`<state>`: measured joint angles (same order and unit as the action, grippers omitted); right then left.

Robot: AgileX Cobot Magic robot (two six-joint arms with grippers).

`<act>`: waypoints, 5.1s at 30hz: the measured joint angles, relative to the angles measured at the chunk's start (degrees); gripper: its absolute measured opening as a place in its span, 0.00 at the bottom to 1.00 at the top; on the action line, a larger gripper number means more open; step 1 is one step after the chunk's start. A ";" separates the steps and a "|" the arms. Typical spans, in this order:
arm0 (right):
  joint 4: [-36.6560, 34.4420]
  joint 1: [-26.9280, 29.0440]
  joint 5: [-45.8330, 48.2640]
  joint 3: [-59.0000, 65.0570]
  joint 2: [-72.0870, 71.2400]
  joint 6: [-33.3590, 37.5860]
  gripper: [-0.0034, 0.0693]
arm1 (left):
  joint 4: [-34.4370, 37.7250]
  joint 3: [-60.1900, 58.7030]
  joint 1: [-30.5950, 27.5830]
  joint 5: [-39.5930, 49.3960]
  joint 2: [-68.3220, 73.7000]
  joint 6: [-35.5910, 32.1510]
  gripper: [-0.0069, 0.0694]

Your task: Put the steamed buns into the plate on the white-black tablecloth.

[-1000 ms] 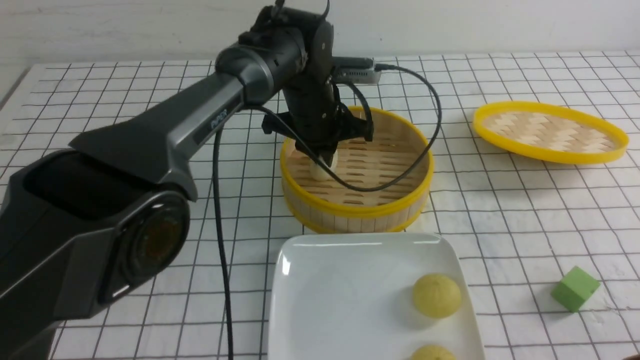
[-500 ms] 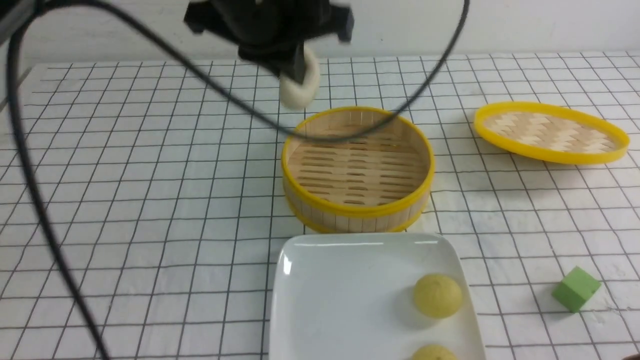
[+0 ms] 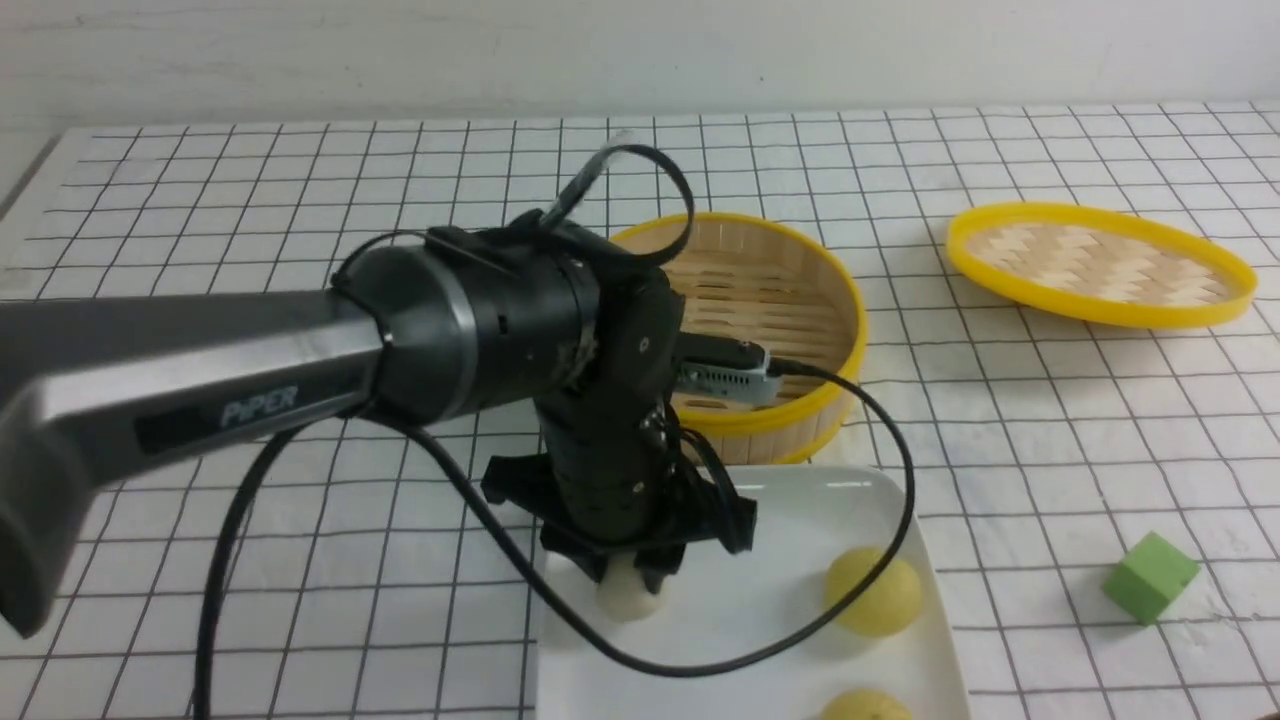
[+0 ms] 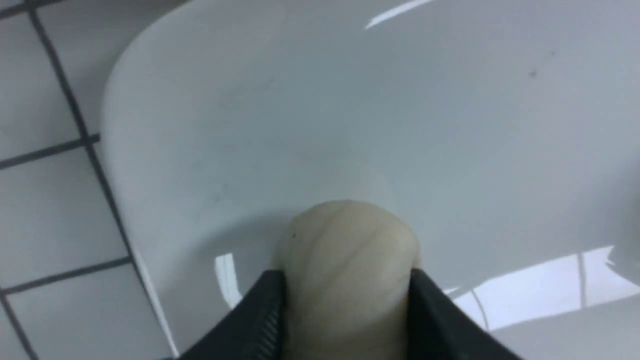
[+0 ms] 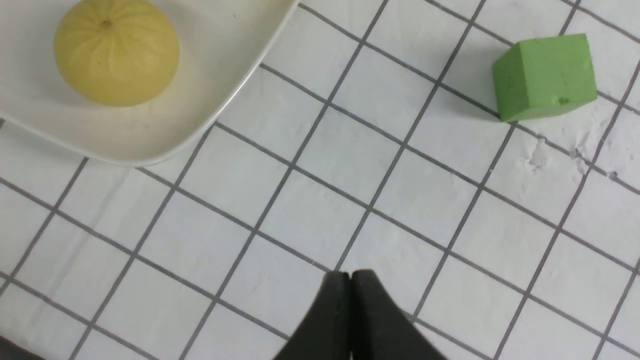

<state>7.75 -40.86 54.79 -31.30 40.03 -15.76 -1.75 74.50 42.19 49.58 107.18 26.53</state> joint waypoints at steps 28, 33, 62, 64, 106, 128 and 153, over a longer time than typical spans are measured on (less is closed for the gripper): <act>-4.91 -0.06 -27.97 11.39 -33.78 0.92 0.06 | -1.95 5.21 0.05 1.40 -8.83 0.06 0.17; -6.84 -0.06 -28.43 11.45 -33.71 3.70 0.05 | -2.16 5.21 0.05 1.40 -8.83 0.03 0.09; -7.09 -0.06 -30.15 11.70 -32.94 6.97 0.06 | -4.44 5.21 0.05 4.43 -8.83 0.03 0.09; -7.09 -0.06 -30.25 12.43 -33.73 6.97 0.06 | -5.04 5.21 0.05 4.78 -8.83 0.09 0.10; -5.32 41.43 -31.66 32.29 -40.74 6.97 0.13 | -16.56 -14.64 3.88 13.76 -59.90 -5.22 0.11; -5.32 41.43 -31.66 32.29 -40.74 6.97 0.18 | -17.21 -47.52 3.88 -21.64 -72.29 14.93 0.13; -5.32 41.50 -31.66 32.29 -40.74 6.97 0.21 | -12.43 -59.59 -8.95 -24.78 -88.22 -2.35 0.16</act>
<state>2.43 0.64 23.14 0.99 -0.71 -8.79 -14.17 14.91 33.24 24.79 18.96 24.19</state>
